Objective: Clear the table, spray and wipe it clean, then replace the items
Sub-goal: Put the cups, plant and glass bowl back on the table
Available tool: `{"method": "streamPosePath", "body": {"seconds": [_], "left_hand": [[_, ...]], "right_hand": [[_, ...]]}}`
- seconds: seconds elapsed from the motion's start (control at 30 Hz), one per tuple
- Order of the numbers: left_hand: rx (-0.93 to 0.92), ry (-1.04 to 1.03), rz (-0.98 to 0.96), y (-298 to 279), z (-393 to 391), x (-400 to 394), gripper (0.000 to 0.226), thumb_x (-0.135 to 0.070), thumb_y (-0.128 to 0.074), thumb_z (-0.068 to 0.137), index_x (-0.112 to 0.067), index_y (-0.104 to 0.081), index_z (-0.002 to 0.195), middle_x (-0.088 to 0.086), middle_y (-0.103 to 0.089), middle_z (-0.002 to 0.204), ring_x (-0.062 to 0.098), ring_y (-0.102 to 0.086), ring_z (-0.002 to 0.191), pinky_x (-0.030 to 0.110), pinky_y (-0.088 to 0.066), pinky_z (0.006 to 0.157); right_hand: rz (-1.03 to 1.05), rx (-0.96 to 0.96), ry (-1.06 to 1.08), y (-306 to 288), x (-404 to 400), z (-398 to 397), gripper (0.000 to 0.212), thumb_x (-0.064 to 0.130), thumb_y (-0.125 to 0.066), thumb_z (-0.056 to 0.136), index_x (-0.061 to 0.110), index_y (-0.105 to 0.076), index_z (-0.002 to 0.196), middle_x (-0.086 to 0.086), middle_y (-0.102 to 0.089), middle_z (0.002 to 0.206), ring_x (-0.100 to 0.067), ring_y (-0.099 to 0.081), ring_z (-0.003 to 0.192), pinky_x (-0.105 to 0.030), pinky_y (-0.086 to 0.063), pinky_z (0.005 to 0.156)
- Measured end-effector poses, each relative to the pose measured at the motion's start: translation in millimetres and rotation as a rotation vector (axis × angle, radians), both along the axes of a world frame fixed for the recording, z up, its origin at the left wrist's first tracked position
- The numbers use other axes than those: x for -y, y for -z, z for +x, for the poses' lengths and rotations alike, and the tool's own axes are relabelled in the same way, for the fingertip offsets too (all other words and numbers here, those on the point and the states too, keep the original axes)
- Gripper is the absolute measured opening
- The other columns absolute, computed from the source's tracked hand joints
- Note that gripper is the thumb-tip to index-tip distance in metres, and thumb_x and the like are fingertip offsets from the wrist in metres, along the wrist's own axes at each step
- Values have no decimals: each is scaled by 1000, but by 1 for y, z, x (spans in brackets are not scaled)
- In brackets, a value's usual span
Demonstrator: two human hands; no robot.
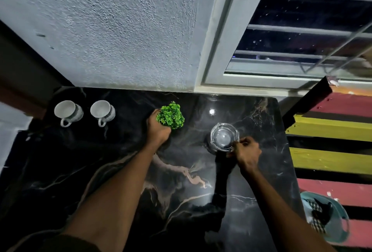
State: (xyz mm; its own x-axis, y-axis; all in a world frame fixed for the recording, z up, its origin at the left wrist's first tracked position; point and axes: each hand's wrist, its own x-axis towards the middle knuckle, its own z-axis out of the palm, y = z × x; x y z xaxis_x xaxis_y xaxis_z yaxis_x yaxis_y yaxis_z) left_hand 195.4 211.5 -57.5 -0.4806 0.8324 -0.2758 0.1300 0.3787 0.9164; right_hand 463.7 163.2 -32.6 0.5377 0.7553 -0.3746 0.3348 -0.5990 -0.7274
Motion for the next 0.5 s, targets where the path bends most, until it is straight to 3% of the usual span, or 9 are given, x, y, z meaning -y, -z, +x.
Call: {"method": "streamPosePath", "body": {"seconds": [0.13,0.23,0.3,0.37,0.43,0.5], "left_hand": [[-16,37,-9,4,-1,-6,53,23,-71,65,3,-70,114,23,-74,113,19,-63,97,45,-57,100],[-46,60,-15,6,-3,-8,52,17,-80,63,-2,-72,110,19,-76,110,20,-67,96,47,-59,99],[-42,83,-45,8,-5,-9,58,15,-84,62,-2,-71,116,17,-75,114,26,-71,102,45,-58,101],[-42,110,-66,11,-7,-6,66,13,-89,60,-4,-70,121,14,-75,117,21,-69,102,36,-57,100],[-55,124,-67,13,-10,-3,74,8,-93,58,-7,-67,126,12,-74,118,16,-66,102,31,-54,98],[-73,142,-72,17,-12,0,79,4,-95,57,-10,-65,129,9,-74,119,19,-68,106,34,-54,103]], "right_hand": [[-7,11,17,5,-3,-2,13,4,-65,79,16,-66,74,-13,-74,70,-25,-74,54,-34,-63,56],[-1,-5,35,8,-5,-2,14,3,-65,79,16,-65,73,-13,-74,70,-26,-74,53,-36,-64,58],[13,-28,48,10,-6,-2,11,2,-65,79,12,-65,73,-9,-72,63,-25,-72,49,-30,-60,51],[34,-38,46,10,-10,0,8,1,-65,79,7,-65,73,-4,-69,54,-20,-69,41,-18,-48,38],[33,-32,35,11,-16,5,9,1,-66,79,7,-65,73,-7,-69,55,-18,-68,40,-16,-45,36],[33,-24,32,13,-29,16,11,0,-66,79,8,-64,73,-8,-70,56,-20,-70,43,-19,-50,39]]}}
